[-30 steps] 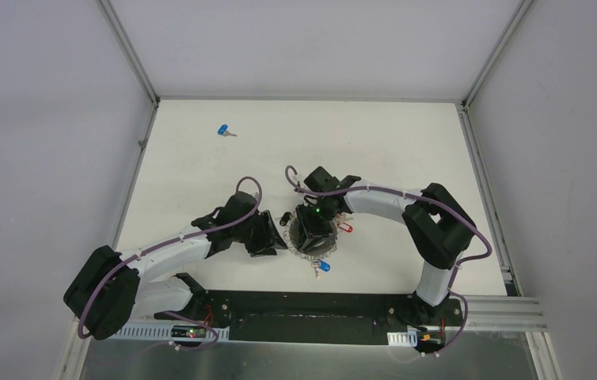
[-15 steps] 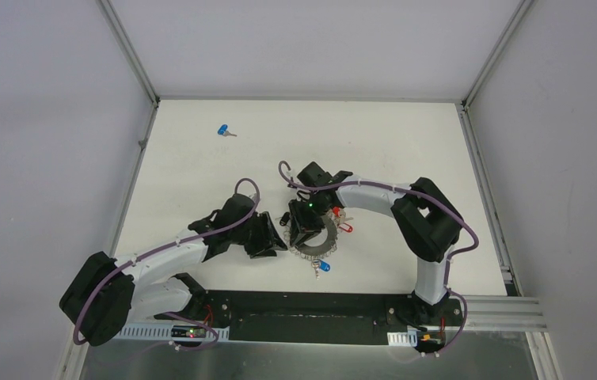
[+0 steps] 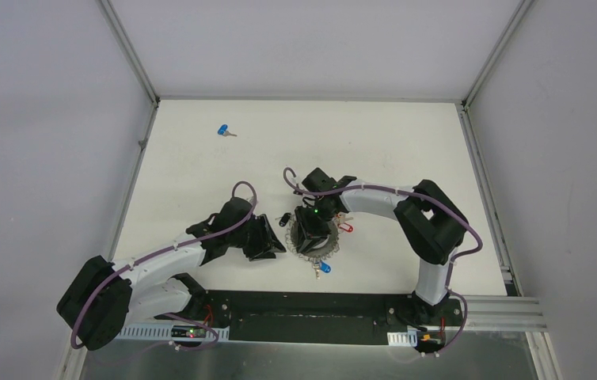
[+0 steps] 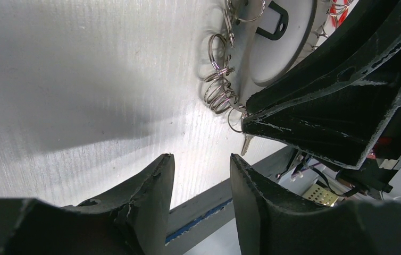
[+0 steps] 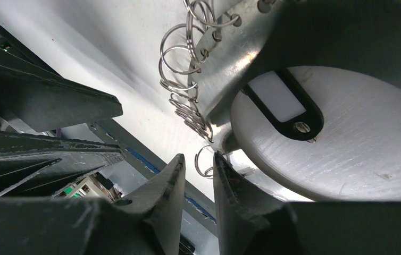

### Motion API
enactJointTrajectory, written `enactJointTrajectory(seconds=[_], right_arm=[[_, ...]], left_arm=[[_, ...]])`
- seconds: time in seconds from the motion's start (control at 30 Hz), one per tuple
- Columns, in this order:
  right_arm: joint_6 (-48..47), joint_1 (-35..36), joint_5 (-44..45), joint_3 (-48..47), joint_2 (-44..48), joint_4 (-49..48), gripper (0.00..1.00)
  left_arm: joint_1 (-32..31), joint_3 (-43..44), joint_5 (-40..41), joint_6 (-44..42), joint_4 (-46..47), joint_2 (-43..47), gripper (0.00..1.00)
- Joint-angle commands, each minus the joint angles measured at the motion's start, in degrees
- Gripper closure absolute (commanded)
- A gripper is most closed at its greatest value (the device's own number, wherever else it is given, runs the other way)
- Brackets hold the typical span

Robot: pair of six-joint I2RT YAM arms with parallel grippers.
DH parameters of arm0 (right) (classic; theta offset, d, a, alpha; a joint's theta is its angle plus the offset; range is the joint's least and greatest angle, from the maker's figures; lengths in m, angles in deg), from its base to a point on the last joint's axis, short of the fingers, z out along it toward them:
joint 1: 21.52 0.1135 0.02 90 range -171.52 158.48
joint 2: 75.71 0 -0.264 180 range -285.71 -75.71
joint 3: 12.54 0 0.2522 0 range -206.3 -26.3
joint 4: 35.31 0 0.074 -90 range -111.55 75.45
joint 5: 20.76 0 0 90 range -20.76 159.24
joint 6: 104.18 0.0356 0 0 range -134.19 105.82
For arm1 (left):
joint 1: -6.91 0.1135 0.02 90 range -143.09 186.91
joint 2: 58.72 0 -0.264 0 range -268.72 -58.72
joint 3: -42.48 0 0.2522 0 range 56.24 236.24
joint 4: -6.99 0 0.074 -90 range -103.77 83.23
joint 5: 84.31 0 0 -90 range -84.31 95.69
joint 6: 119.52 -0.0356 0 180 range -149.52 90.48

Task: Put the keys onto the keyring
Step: Adjust the keyring at the center of the board.

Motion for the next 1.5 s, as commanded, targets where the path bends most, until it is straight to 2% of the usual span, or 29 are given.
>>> enactJointTrajectory(seconds=[0.0, 0.17, 0.47, 0.97, 1.47], right_arm=[[0.7, -0.3, -0.8, -0.2, 2.4, -0.9, 0.71], [0.3, -0.3, 0.2, -0.4, 3.5, 0.0, 0.70], [-0.4, -0.5, 2.3, 1.8, 7.6, 1.0, 0.59], [1.0, -0.7, -0.5, 3.4, 4.8, -1.9, 0.68], [4.0, -0.6, -4.4, -1.2, 3.2, -5.4, 0.68]], left_arm=[[-0.5, -0.1, 1.2, 0.7, 2.5, -0.1, 0.56], [-0.5, 0.1, 0.9, 0.7, 2.7, -0.7, 0.56], [-0.5, 0.2, -0.2, 0.7, 3.7, -2.4, 0.56], [-0.5, 1.1, -1.0, 0.3, 4.4, -4.4, 0.56], [-0.5, 0.8, -1.3, 0.0, 4.7, -4.0, 0.57]])
